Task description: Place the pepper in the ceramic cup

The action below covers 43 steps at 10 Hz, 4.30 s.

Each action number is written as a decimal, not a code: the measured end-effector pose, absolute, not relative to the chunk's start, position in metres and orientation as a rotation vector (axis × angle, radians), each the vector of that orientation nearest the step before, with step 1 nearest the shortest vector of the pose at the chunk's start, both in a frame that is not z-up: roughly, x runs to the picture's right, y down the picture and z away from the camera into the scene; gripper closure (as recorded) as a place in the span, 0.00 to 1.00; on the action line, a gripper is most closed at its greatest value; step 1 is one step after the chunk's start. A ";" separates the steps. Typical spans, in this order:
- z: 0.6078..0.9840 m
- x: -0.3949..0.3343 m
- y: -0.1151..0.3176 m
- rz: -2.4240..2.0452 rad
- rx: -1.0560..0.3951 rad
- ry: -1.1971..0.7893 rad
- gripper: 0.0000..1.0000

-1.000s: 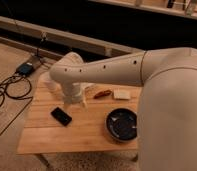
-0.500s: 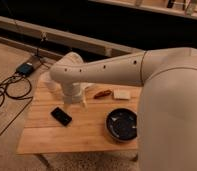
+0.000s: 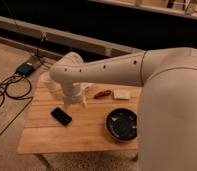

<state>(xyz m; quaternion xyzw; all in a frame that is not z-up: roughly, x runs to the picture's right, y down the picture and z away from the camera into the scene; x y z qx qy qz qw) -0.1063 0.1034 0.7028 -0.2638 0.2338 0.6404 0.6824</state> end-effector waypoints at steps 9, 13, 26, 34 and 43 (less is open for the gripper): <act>0.703 -0.106 0.103 1.436 -0.592 0.524 0.35; 0.722 -0.100 0.100 1.491 -0.614 0.539 0.35; 0.872 -0.014 0.048 1.537 -0.596 0.573 0.35; 0.902 0.018 0.033 0.980 -0.598 0.414 0.35; 0.906 0.003 0.033 0.671 -0.663 0.272 0.35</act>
